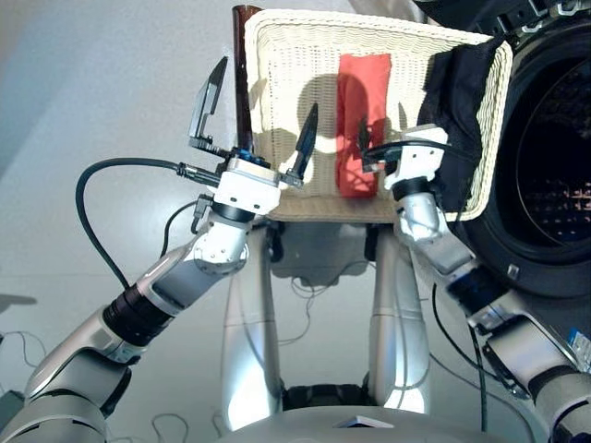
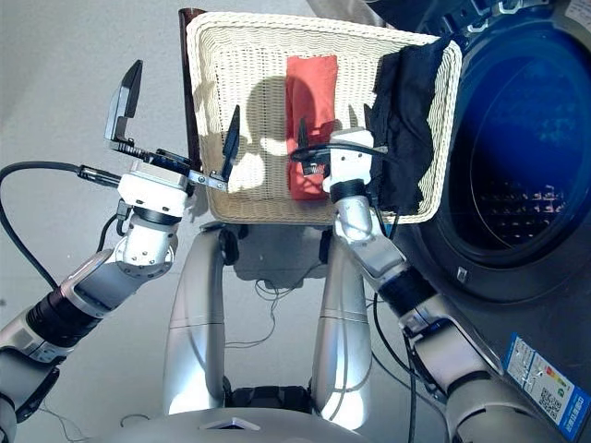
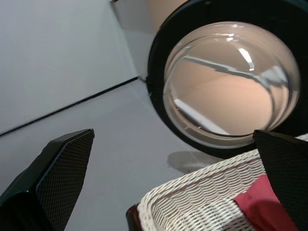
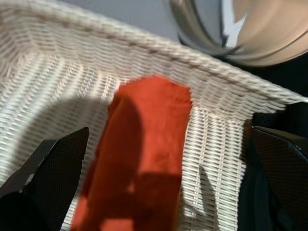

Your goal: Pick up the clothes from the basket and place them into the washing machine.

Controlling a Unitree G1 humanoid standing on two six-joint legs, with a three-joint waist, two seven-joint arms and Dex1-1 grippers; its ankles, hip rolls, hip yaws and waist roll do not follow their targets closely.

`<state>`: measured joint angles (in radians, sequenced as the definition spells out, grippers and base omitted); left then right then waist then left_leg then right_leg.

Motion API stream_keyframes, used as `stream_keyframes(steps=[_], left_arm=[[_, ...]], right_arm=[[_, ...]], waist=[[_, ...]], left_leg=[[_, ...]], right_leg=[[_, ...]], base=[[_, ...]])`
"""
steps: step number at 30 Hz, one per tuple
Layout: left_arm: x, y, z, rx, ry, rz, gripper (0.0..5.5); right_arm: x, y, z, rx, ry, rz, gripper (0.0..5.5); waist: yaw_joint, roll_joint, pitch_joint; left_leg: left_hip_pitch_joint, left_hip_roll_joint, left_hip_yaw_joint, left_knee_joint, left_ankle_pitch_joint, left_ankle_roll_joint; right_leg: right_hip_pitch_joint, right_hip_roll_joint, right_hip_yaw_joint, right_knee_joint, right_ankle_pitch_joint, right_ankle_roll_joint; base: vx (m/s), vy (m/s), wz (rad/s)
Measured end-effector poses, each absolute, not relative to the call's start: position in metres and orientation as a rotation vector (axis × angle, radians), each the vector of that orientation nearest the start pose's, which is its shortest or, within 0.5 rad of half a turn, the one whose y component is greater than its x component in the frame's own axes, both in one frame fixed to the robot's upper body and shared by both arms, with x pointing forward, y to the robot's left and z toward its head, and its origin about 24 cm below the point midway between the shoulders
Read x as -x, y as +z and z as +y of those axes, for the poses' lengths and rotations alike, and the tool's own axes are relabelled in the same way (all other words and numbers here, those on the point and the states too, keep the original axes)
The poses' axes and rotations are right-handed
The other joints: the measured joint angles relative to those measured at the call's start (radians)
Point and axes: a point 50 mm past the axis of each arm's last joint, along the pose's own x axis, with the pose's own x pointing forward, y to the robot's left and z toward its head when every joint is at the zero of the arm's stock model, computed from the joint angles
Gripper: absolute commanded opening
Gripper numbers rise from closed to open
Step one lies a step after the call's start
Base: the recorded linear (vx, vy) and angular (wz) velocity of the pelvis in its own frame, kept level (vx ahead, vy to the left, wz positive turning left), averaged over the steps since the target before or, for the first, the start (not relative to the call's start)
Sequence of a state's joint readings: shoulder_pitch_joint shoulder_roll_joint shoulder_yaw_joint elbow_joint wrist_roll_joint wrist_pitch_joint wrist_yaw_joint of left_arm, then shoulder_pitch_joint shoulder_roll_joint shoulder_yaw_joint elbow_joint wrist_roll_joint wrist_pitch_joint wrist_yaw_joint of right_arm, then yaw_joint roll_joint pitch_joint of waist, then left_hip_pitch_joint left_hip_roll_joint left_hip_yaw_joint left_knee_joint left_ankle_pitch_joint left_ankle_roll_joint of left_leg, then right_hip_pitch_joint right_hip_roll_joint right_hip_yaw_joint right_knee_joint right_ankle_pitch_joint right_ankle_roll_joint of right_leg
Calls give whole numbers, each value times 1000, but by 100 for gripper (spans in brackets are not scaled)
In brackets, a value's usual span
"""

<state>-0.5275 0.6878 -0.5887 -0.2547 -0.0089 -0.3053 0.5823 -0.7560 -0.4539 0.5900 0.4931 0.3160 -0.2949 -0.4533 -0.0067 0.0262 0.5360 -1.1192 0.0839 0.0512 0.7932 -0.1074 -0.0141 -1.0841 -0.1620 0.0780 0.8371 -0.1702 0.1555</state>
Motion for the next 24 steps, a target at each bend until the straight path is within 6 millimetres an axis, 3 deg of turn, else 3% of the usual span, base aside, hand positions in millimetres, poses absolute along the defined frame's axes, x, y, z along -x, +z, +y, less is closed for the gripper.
stream_keyframes(steps=[2,5,12,17,20,24], left_arm=[[-258,209,101,-347,-223,-965,550],[-259,210,101,-336,-231,-960,550],[-259,218,91,-312,-265,-991,550],[-258,223,83,-293,-285,-1014,550],[-258,224,80,-278,-291,-1021,550],[-258,227,78,-284,-305,-1032,550]], right_arm=[[-369,150,-128,324,11,-392,550],[-379,141,-126,347,-1,-326,550],[-387,103,-125,414,1,-116,550],[-390,102,-124,428,21,-98,550],[-394,103,-124,421,28,-74,550],[-396,104,-122,334,32,-50,550]], waist=[[13,0,0],[13,0,0],[29,2,1],[34,3,0],[34,4,0],[33,6,-1]], left_leg=[[-2,-1,-1,0,0,0],[-5,-3,-4,3,0,0],[-10,-7,-6,9,1,-1],[-15,-7,-12,16,0,-1],[-15,-15,-25,15,0,-3],[-18,-14,-28,15,3,-9]], right_leg=[[-1,-1,-1,0,0,0],[-1,-3,-4,2,-1,1],[-6,-3,-4,8,-1,1],[-11,-3,-5,20,-3,-1],[-14,-3,-5,25,-3,-3],[-23,-3,-5,35,-5,-9]], base=[[0,0,0],[0,0,0],[0,0,0],[0,0,0],[0,0,0],[0,0,0]])
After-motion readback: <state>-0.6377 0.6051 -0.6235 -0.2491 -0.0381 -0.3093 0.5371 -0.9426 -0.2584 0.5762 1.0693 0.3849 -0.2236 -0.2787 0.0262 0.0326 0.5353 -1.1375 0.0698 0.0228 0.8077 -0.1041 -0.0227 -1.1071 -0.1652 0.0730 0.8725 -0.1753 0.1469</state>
